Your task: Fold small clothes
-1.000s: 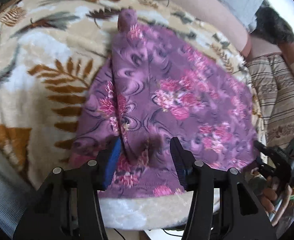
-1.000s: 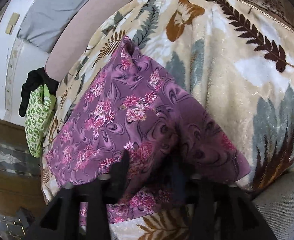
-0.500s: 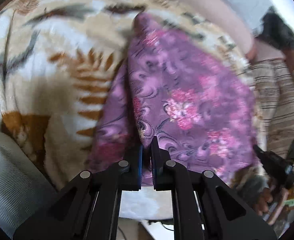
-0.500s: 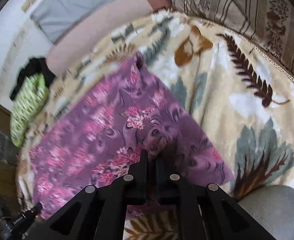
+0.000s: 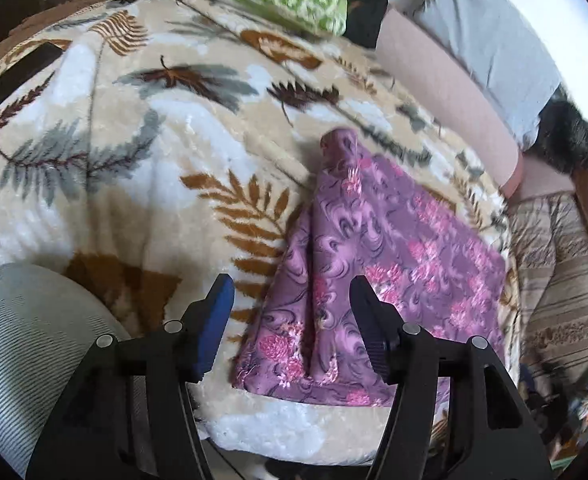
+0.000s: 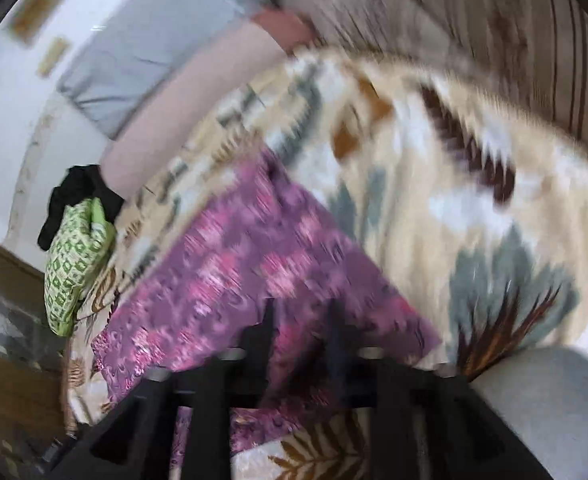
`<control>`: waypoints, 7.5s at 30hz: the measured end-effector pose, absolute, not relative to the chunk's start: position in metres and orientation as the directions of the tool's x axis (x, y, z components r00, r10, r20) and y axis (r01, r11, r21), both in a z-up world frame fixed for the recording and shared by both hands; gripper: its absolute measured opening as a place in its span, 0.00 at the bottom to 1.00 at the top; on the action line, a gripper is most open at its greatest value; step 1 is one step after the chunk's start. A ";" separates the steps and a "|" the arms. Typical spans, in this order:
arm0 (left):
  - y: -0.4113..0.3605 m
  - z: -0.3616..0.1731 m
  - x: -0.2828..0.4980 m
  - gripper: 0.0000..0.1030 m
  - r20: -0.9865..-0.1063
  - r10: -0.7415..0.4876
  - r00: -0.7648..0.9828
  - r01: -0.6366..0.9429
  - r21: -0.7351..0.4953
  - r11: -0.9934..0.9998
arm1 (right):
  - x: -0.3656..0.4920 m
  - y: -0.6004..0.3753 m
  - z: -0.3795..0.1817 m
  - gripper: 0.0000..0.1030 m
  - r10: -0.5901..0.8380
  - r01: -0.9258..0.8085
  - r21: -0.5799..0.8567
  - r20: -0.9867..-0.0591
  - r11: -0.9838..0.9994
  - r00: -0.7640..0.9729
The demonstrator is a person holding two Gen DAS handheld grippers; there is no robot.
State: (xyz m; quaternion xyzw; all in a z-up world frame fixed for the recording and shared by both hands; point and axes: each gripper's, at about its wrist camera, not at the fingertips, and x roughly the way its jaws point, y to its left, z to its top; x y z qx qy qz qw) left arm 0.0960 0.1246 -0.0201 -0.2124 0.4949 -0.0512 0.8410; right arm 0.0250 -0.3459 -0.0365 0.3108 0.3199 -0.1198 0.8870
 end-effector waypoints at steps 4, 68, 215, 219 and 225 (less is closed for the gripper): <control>0.108 -0.030 0.111 0.58 -0.838 -0.302 0.454 -0.073 -0.373 0.925 | 0.042 -0.307 -0.009 0.82 0.133 0.209 0.476 -0.588 0.854 0.797; -0.036 -0.005 0.101 0.66 -0.669 -0.663 0.337 0.310 -0.586 0.749 | 0.166 -0.346 -0.020 0.12 0.647 -0.047 0.771 -0.497 0.635 0.578; 0.053 -0.056 0.134 0.62 -0.822 -0.479 0.308 0.032 -0.494 0.869 | 0.105 -0.274 -0.107 0.10 0.328 0.123 0.487 -0.732 0.864 0.597; 0.042 -0.060 0.132 0.60 -0.870 -0.382 0.311 0.092 -0.373 0.923 | 0.118 -0.260 -0.127 0.10 0.288 0.152 0.414 -0.811 0.897 0.509; 0.038 -0.061 0.127 0.56 -0.881 -0.339 0.330 0.119 -0.317 0.941 | 0.111 -0.278 -0.123 0.11 0.351 0.177 0.513 -0.763 0.840 0.543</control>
